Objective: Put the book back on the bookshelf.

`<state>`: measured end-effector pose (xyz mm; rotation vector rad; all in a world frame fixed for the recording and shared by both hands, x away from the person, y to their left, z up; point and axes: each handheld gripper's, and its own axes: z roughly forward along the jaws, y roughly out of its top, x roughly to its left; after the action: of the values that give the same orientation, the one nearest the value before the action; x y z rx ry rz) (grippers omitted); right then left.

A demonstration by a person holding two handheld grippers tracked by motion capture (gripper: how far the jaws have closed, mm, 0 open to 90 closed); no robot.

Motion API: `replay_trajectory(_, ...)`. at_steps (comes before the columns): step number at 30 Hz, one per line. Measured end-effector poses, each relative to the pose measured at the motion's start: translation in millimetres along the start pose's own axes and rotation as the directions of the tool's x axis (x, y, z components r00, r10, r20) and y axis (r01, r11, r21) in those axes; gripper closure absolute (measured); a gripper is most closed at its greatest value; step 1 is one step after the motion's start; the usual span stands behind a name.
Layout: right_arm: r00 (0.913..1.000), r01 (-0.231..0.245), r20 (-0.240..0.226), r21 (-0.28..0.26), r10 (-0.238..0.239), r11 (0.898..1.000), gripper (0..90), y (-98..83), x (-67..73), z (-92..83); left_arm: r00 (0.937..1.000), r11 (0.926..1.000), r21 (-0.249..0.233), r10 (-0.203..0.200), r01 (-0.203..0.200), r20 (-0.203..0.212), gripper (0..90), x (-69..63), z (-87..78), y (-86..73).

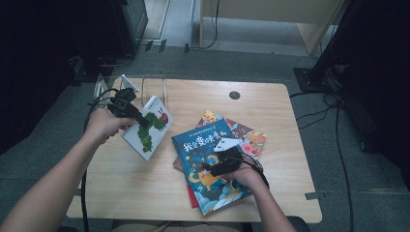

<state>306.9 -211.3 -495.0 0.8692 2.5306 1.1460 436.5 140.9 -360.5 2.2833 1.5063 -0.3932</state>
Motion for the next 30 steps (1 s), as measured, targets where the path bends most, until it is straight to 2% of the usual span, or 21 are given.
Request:
replay_trajectory(15,1.0,-0.001,-0.001,0.004,0.001,1.0,16.1,0.7,-0.7,0.7,0.9984,0.9991,-0.009,-0.041,0.041,-0.04,77.1,9.1,-2.0,-1.2)
replay_trajectory(21,1.0,0.001,0.0,0.004,-0.001,1.0,16.0,0.8,-0.8,0.8,0.9951,0.9977,-0.023,-0.065,0.063,-0.075,77.1,7.4,1.7,3.3)
replay_trajectory(30,1.0,0.002,0.0,0.004,-0.002,1.0,16.0,0.8,-0.7,0.8,0.9917,0.9948,-0.034,-0.098,0.096,-0.083,77.1,5.1,8.5,10.9)
